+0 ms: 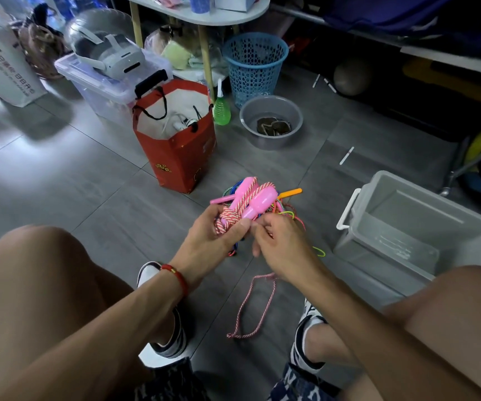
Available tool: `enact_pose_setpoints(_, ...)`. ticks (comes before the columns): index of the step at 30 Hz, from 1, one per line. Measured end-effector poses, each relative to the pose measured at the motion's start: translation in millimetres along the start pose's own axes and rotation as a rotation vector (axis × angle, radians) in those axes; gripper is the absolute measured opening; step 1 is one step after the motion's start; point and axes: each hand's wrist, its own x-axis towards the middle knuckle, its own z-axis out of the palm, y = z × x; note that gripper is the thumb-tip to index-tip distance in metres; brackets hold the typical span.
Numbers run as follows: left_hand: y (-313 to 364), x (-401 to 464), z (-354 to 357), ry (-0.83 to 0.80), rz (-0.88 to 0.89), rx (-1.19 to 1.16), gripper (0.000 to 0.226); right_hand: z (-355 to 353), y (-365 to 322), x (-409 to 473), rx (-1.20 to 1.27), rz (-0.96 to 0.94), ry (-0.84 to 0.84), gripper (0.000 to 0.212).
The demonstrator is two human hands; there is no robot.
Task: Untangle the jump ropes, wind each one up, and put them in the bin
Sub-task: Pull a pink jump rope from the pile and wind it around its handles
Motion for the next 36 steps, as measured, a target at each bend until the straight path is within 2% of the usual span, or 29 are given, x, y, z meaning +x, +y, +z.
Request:
enact_pose_setpoints(4, -6.3, 13.2, -15.0, 0.125, 0.058, 0.197, 0.037, -3.3, -3.5, -1.6, -0.047, -0.026, -0.046, 0.035)
enact_pose_setpoints(7, -9.4, 19.1, -19.3, 0.198, 0.097, 0.339, 0.036, -2.0, -6.3, -3.8, -0.113, -0.024, -0.125, 0.038)
enact_pose_setpoints(9, -8.8, 19.9, -17.2, 0.224, 0.120, 0.428, 0.031, -1.7, -8.9, -2.9, -0.077, 0.007, -0.171, 0.043)
enact_pose_setpoints(12, -7.9, 20.1, -15.1, 0.242, 0.163, 0.519, 0.035, -5.6, -12.0, -4.1, 0.062, 0.077, -0.192, 0.044)
enact_pose_setpoints(14, -7.8, 19.0, -16.6, 0.189, 0.199, 0.573, 0.044, -13.6, -12.1, -8.0, 0.052, 0.071, -0.235, 0.041)
enact_pose_setpoints(16, -10.6, 17.7, -18.8, 0.115, 0.215, 0.606, 0.050, -19.7, -9.4, -11.4, -0.158, -0.019, -0.281, 0.032)
enact_pose_setpoints(18, -16.2, 15.5, -18.8, 0.047, 0.217, 0.685, 0.051, -22.9, -7.3, -14.2, -0.347, -0.089, -0.262, 0.024)
enact_pose_setpoints(20, -20.4, 14.8, -20.4, -0.023, 0.203, 0.755, 0.052, -23.2, -3.6, -17.6, -0.518, -0.169, -0.217, 0.027)
enact_pose_setpoints(23, -22.3, 15.3, -23.6, -0.131, 0.210, 0.838, 0.053, -26.2, 5.2, -16.8, -0.717, -0.404, -0.095, 0.019)
enact_pose_setpoints(25, -19.9, 12.7, -21.0, -0.213, 0.237, 0.883, 0.053, -34.1, 9.6, -12.8, -0.734, -0.486, -0.048, 0.021)
enact_pose_setpoints(28, -13.7, 6.1, -15.6, -0.318, 0.348, 0.871, 0.051, -41.3, 6.4, -8.1, -0.735, -0.550, -0.104, 0.018)
enact_pose_setpoints(33, -3.7, -2.8, -11.9, -0.397, 0.507, 0.794, 0.033, -55.3, -0.8, 0.1, -0.675, -0.457, -0.172, 0.021)
enact_pose_setpoints(36, 0.2, -7.7, -10.2, -0.392, 0.540, 0.732, 0.038, -59.3, 4.4, 7.4, -0.664, -0.432, -0.273, 0.022)
